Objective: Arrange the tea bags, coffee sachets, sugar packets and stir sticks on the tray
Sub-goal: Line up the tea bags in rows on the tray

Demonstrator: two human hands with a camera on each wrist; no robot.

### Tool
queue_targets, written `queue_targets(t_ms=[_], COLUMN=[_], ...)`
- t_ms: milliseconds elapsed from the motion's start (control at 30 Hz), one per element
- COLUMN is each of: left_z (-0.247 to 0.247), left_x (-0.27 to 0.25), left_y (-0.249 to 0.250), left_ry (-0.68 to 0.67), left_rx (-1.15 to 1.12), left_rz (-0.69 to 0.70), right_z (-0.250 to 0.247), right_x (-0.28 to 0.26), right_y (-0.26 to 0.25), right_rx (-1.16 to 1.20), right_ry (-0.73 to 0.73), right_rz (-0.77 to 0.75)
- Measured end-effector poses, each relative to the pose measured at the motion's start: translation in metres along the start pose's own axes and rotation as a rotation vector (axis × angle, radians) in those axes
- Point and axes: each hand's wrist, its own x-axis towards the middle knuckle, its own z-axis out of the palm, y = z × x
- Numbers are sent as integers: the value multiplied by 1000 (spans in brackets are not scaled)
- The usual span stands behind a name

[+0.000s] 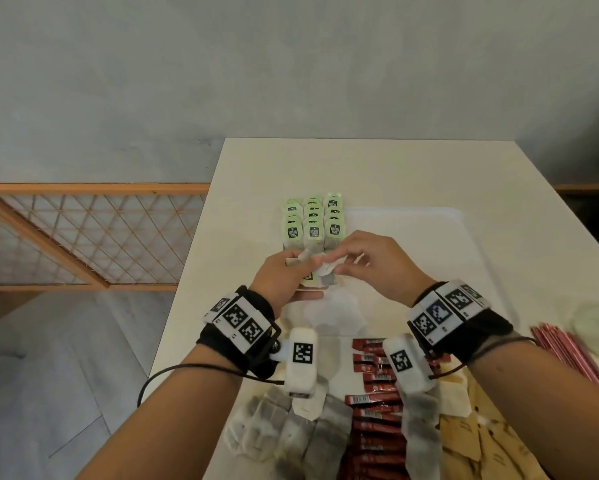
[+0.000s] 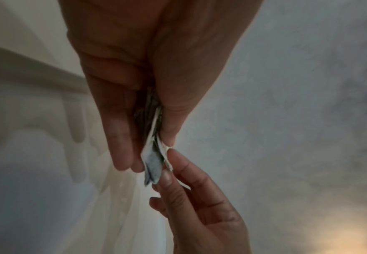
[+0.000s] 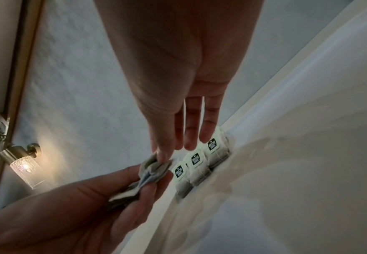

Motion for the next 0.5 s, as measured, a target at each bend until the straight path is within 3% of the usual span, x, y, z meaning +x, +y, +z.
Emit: queue_targets(t_ms=[200,333,500], left_z=[7,4,-6], left_x=[-7,-6,2], left_y=[1,-1,-7], left_ry=[-47,-63,7], left_rx=[4,-51,9], left_rz=[-43,-59,-24], right_z=[-8,-11,-9], right_x=[-9,-10,2], right_y=[-4,-3,13], right_rx=[-36,17,3], right_ry=[65,129,73], right_rz=[-3,110,237])
